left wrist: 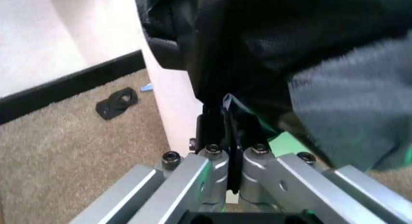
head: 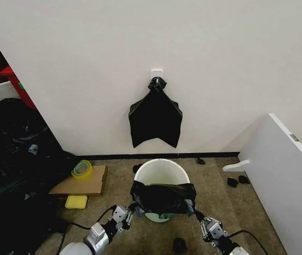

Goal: Place the garbage bag over the trash bin.

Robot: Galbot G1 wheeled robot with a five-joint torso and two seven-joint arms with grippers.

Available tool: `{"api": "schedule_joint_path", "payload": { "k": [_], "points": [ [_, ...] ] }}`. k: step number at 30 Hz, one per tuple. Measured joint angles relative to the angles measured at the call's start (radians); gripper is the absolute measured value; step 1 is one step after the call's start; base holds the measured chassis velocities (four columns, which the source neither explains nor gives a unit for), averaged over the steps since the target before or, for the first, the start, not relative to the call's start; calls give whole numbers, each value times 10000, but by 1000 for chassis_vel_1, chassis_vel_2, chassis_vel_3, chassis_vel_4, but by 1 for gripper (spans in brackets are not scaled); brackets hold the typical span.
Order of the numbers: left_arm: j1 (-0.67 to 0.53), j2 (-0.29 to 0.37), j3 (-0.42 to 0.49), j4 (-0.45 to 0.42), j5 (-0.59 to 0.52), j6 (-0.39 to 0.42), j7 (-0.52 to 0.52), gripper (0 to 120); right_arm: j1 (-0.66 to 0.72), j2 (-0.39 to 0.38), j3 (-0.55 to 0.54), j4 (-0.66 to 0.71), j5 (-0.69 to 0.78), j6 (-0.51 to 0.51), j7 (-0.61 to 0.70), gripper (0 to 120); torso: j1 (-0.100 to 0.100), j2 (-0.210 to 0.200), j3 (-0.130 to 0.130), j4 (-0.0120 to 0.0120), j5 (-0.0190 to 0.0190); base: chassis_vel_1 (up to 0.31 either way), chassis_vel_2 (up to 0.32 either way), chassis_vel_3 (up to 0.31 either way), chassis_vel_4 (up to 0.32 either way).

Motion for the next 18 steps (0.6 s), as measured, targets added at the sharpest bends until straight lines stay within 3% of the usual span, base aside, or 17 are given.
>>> {"api": "schedule_joint_path", "payload": {
  "k": [7,10,12,18],
  "points": [
    [165,-22,-160,-363,-414,117,-304,0,-88,81,91,172,1072,622,-595,0,0,0,0,1,1,0,0,0,0],
    [266,41,-202,-544,-416,122,-501,0,-263,21,144,433,1289,735,-717,7,0,0,0,0,0,0,0,0,0],
    [416,138,-265,-811,-332,187,-810,3,-436,-34,244,653,1366,785,-797,20,0,0,0,1,1,0,0,0,0],
    [759,341,-407,-1138,28,365,-1495,22,-602,-85,414,641,1243,936,-952,39,0,0,0,1,1,0,0,0,0]
  ]
}}
